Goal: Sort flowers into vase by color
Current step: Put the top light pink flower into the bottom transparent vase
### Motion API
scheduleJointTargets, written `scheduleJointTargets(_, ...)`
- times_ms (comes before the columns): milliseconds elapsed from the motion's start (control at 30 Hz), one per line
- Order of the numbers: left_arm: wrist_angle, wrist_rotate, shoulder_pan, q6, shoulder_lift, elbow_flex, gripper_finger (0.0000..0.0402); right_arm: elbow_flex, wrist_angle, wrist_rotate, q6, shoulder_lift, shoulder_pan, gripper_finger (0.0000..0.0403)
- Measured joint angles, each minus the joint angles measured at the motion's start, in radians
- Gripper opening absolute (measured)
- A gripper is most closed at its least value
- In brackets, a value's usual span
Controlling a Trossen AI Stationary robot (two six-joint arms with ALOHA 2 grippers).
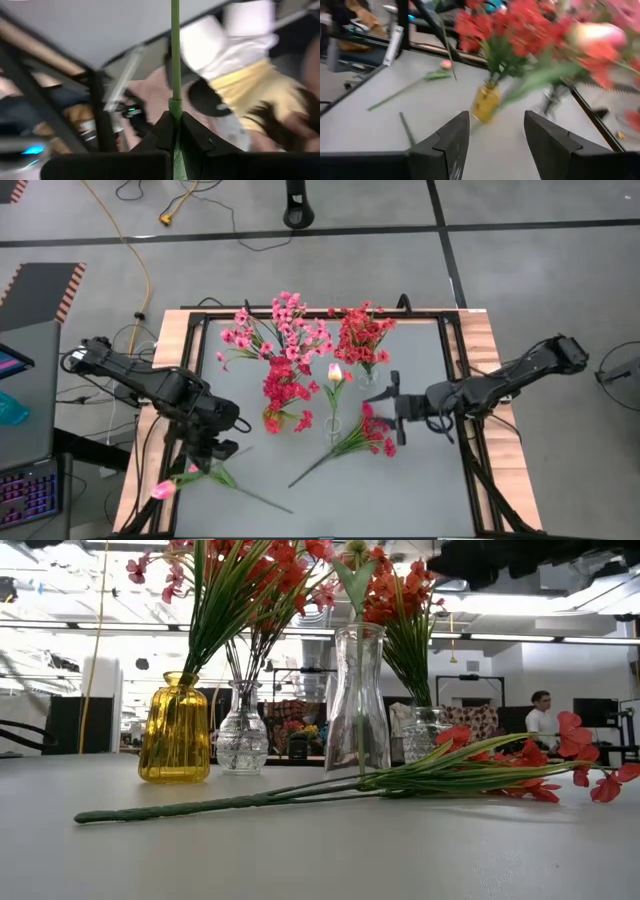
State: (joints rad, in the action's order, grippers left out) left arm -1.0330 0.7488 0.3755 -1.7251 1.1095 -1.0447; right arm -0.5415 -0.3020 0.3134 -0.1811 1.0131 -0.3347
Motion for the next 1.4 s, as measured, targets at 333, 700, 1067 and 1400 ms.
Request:
scheduleJointTargets(333, 0.331, -0.033, 0.031, -0.250, 0.001, 0.000, 0.0000, 0.000, -0.318, 0.000, -0.040, 0.192, -0.095, 0.0217)
scheduleJointTargets(700, 0.511, -0.146, 0.030, -0.390, 0.005, 0.000, 0.0000, -0.224, -0.410, 0.000, -0.119, 0.470, -0.100, 0.0217)
scheduleJointTargets(1067, 0.532, -0.233, 0.029, -0.390, 0.006, 0.000, 0.0000, -0.534, -0.375, -0.001, -0.203, 0.746, -0.095, 0.0217)
scheduleJointTargets(1400, 0.538, -0.234, 0.029, -0.390, 0.006, 0.000, 0.0000, -0.825, -0.233, -0.003, -0.221, 0.959, -0.095, 0.0217)
